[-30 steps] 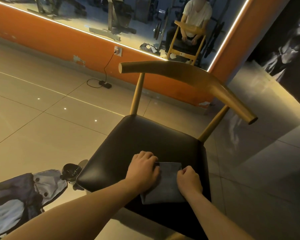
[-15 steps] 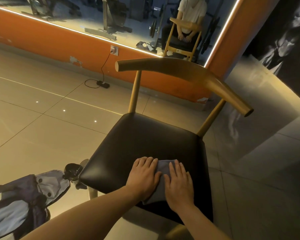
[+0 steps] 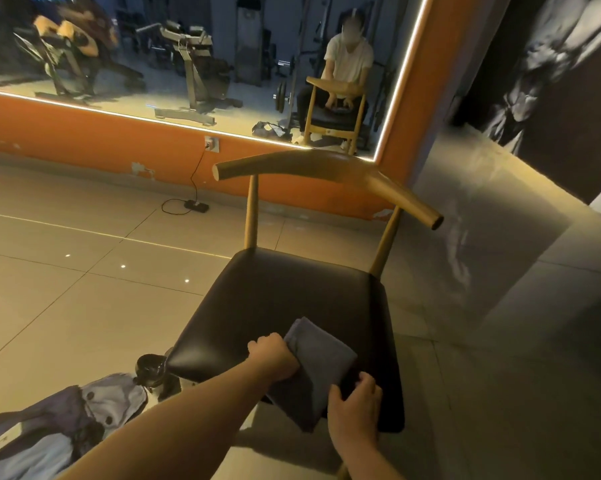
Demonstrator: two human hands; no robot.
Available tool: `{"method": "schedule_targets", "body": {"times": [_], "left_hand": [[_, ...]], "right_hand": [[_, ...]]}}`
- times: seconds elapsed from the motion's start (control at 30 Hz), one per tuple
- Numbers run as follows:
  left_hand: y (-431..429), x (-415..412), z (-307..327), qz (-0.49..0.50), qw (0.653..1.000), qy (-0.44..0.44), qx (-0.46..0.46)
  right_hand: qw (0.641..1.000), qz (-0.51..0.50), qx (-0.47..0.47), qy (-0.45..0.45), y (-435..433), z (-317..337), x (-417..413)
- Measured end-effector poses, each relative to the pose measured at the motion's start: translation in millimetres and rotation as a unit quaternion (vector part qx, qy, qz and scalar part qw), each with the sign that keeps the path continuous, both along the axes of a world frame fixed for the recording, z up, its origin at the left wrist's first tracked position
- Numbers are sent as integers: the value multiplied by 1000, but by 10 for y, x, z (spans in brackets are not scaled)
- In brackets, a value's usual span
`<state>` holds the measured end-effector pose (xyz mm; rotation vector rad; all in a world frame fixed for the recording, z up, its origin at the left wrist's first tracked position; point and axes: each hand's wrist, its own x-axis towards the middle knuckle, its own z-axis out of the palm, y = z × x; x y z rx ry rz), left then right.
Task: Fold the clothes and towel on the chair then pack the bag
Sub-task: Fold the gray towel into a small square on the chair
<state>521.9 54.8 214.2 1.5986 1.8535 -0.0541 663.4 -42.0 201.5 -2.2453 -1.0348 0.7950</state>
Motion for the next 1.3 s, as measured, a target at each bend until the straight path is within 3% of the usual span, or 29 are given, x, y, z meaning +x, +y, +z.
{"method": "schedule_targets", "body": {"times": [0.2,0.4,0.57,0.7,0.87,1.0,1.3], "left_hand": [[-415,-39,18,79,991,-99,-30],[-857,-515,179,158,963,-219,-14],[-1332,-1110,222,192,934,-294,68],[-1606,-1764,221,236,920,-287,126],[-1830,-2741,240,190,945,-226,141],[-1886,-3560,94,193,952,-201,127],[-1777,-4953,-967,255,934,-220,118]], "right_hand": [[973,-51,-26,222,-249,-85,-184],[962,57,-51,262,-398,-48,-314],[954,177,-48,236,-454,88,-770],[935,290,-24,203,-505,163,-1363],[898,432,13,81,-555,170,-2359],[879,476,-18,34,-464,36,-3163],[857,510,-52,54,-151,-787,-4654]]}}
